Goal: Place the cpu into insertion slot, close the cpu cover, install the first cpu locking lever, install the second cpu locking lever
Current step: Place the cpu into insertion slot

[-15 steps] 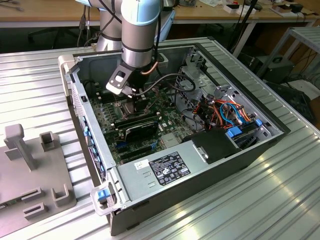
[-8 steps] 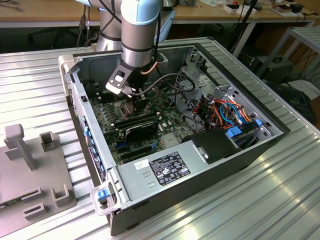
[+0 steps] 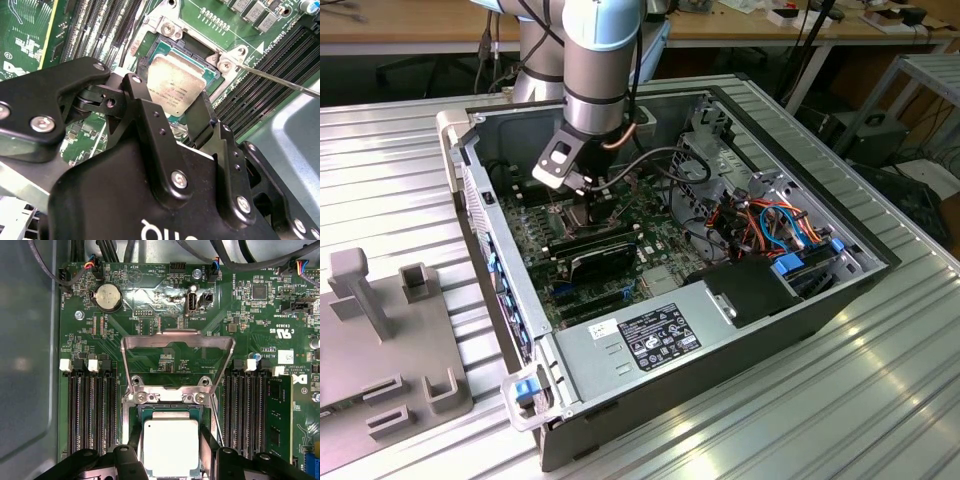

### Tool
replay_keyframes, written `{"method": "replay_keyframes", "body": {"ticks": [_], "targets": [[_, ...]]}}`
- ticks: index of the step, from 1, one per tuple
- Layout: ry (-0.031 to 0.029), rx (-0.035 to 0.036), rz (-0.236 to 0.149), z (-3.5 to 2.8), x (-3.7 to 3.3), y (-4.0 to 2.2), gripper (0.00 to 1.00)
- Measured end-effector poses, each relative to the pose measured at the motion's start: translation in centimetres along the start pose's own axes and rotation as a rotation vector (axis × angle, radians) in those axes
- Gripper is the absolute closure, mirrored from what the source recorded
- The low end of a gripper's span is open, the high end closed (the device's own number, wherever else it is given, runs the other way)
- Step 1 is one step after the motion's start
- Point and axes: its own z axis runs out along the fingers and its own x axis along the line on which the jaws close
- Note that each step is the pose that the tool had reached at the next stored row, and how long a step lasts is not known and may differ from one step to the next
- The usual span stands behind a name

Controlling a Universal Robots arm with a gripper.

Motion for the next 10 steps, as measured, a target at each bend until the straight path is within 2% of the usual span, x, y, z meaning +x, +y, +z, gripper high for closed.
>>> {"method": "replay_keyframes", "body": {"ticks": [10], "targets": [[0.0008,0.0009,0.001,0.02,0.01,0.23,0.45]]}}
